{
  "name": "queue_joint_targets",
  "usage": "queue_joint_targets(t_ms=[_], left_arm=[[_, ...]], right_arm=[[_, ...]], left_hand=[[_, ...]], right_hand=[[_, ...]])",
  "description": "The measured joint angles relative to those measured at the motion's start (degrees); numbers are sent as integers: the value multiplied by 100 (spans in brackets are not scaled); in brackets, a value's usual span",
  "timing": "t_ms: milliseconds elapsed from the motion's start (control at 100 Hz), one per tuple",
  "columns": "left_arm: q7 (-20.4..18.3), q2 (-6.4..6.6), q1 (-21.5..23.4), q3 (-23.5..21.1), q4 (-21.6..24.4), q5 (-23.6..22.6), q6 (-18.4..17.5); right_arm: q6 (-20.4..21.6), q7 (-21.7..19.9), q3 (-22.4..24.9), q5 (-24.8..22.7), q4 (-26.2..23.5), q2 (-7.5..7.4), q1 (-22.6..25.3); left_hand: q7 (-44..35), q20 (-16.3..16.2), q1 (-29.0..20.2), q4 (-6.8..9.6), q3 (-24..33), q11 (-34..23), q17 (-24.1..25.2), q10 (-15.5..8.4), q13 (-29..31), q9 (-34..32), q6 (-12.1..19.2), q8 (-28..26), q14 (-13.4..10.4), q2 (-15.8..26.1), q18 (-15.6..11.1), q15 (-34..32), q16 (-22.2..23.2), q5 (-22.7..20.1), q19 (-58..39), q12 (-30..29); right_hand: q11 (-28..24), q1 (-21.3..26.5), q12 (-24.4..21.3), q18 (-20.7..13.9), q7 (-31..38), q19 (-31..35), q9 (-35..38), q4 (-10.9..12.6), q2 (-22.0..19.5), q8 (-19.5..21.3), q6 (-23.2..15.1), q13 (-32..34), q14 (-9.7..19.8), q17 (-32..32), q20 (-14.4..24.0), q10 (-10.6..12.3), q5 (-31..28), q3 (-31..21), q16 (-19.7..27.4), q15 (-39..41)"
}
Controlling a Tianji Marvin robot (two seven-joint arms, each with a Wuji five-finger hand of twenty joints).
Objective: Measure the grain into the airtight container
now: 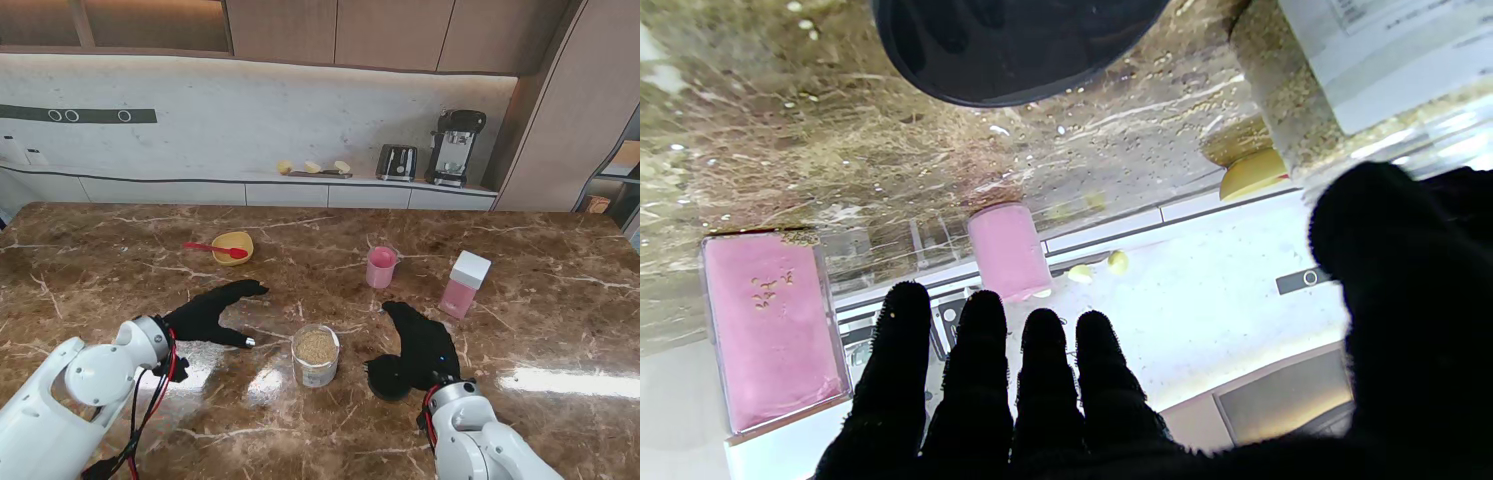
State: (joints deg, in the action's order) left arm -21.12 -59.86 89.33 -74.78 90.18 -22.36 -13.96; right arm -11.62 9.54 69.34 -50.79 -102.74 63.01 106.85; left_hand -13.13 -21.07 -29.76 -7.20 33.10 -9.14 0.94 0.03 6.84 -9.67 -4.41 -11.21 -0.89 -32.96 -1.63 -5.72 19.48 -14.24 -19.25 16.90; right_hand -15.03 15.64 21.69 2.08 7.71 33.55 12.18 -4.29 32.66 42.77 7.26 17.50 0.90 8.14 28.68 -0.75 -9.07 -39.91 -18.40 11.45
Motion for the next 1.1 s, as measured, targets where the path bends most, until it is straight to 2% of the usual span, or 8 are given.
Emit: queue_joint_targets(t_ms=[260, 340, 450, 560, 670, 780, 1020, 1100], left_arm=[[-468, 47, -463, -110, 23, 28, 463], [-601, 76, -683, -74, -20, 10, 604], [-719, 116, -1052, 58, -169, -99, 809], [-951, 148, -1479, 268, -402, -275, 1097], [-1195, 178, -1875, 469, -667, -441, 1189], [-1459, 224, -2188, 638, -852, -580, 1285], [-1583, 242, -2662, 849, -1324, -788, 1553], [-1606, 251, -2719, 859, -1355, -1054, 1571]], right_arm=[[282, 343, 76, 452, 120, 82, 15], [285, 361, 76, 480, 173, 98, -8], [272, 380, 61, 534, 217, 109, -45], [255, 434, 40, 594, 249, 123, -86], [231, 448, 31, 646, 263, 139, -122], [211, 478, 41, 662, 266, 154, -133], [185, 593, 43, 823, 315, 189, -152], [180, 632, 33, 852, 324, 199, -158]], left_hand=[[-256, 129, -3, 0, 2, -705, -47, 0, 291, -216, 0, -27, 28, 374, -1, -146, 66, -498, -942, -52], [-380, 130, -149, 69, 14, -748, -47, 33, 435, -428, 0, -97, 162, 495, 6, -254, 189, -713, -1334, -53], [-586, 124, -268, 77, 6, -825, -21, 34, 649, -664, 0, -205, 237, 618, 194, -378, 344, -1084, -1745, -46], [-883, -113, -308, 77, 5, -888, 8, 34, 849, -787, 117, -365, 374, 719, 549, -647, 716, -1264, -1969, 244], [-1129, -353, -442, 81, 25, -929, 39, 34, 845, -787, 246, -460, 424, 879, 614, -816, 1173, -1619, -1969, 558], [-1079, -445, -445, 81, 99, -952, 88, 32, 845, -787, 268, -471, 438, 923, 626, -886, 1390, -1574, -1969, 746], [-1079, -513, -446, 81, 105, -990, 101, 21, 842, -785, 282, -471, 438, 985, 627, -886, 1436, -1574, -1969, 830], [-1079, -592, -447, 81, 151, -1045, 102, 19, 842, -784, 295, -470, 438, 1039, 627, -886, 1545, -1574, -1969, 911]], right_hand=[[237, 0, -349, -60, -2, -201, 330, -1, -171, -160, -64, 180, -3, 138, -372, -18, -182, -1, 353, -235], [243, 0, -377, -61, -2, -201, 385, -1, -201, -161, -64, 182, -3, 140, -378, -27, -185, -1, 368, -236], [248, 0, -409, -61, -2, -201, 392, -1, -270, -163, -66, 307, -6, 142, -385, -32, -185, -2, 407, -228], [250, 0, -410, -61, -2, -198, 411, -1, -316, -184, -66, 306, -7, 147, -440, -36, -186, -4, 407, -228], [250, 0, -409, -61, -2, -198, 412, -1, -353, -196, -66, 306, -8, 148, -440, -38, -186, -5, 407, -228], [250, 0, -410, -61, -2, -198, 415, -2, -353, -198, -66, 307, -8, 148, -445, -38, -186, -5, 407, -229], [249, 0, -410, -61, 4, -198, 468, -2, -364, -254, -66, 306, -8, 142, -452, -51, -246, 5, 407, -232], [250, 0, -410, -61, 4, -197, 468, -2, -364, -258, -66, 306, -8, 141, -453, -51, -246, 31, 407, -232]])
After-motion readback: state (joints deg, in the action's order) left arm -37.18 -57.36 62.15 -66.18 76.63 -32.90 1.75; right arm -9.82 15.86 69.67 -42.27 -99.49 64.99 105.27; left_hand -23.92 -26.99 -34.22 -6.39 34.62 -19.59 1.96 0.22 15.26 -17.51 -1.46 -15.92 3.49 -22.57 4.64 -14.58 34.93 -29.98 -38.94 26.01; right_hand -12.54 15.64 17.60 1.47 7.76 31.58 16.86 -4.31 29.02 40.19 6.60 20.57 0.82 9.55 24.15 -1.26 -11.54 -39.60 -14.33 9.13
